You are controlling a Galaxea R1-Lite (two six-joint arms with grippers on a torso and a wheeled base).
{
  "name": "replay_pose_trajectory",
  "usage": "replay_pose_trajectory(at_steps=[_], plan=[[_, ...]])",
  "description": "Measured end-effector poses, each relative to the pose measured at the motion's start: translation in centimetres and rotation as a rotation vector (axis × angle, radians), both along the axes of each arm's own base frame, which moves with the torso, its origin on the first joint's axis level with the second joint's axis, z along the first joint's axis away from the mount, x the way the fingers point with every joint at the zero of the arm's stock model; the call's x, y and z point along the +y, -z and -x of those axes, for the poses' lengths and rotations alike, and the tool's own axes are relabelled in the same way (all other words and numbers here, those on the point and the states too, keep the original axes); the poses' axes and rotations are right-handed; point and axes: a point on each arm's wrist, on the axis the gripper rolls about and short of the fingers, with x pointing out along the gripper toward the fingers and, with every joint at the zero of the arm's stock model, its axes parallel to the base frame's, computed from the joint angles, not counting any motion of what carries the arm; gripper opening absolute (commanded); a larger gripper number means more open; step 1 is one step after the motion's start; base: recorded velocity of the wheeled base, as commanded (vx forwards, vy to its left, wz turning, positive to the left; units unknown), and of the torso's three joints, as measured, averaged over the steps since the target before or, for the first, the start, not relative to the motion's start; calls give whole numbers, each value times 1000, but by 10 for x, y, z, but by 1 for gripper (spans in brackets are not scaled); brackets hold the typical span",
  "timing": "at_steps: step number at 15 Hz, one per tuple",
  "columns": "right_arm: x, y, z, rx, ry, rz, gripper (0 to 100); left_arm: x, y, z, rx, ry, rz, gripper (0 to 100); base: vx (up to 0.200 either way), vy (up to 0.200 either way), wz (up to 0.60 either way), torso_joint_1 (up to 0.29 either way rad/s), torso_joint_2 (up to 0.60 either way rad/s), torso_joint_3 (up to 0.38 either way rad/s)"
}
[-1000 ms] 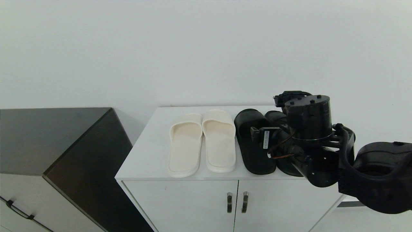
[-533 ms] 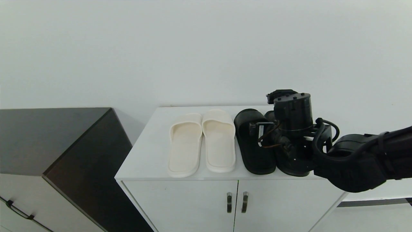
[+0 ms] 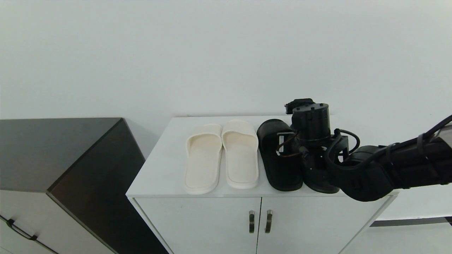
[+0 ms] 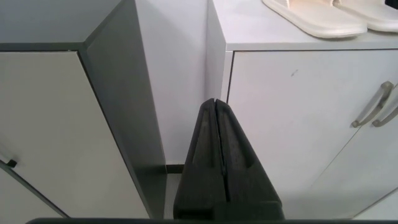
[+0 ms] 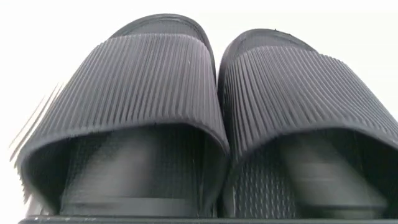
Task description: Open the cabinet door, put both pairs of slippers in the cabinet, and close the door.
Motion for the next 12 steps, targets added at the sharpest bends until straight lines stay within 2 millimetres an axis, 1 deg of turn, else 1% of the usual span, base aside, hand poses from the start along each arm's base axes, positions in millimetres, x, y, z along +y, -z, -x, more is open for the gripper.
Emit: replay_pose_trajectory(at_steps=[3,5,7,9,10,12], plan=[[2,-3,-5,-13,3,-2,0,0,0,0,0,1,0,0,0,0,0,0,0,0],[-1,-5,-9,-20,11,13,0,0,0,0,0,1,3,0,0,0,0,0,0,0],[-5,-13,-6,-34,13,7,0,0,0,0,0,1,4,0,0,0,0,0,0,0],[-10,-20,2,-40,5,11,0,0,0,0,-1,0,0,0,0,0,0,0,0,0],[-13,-21,9,-35,-8,20,0,0,0,0,-1,1,-2,0,0,0,0,0,0,0],[-20,-23,34,-17,-70,33,0,0,0,0,-1,1,-2,0,0,0,0,0,0,0]])
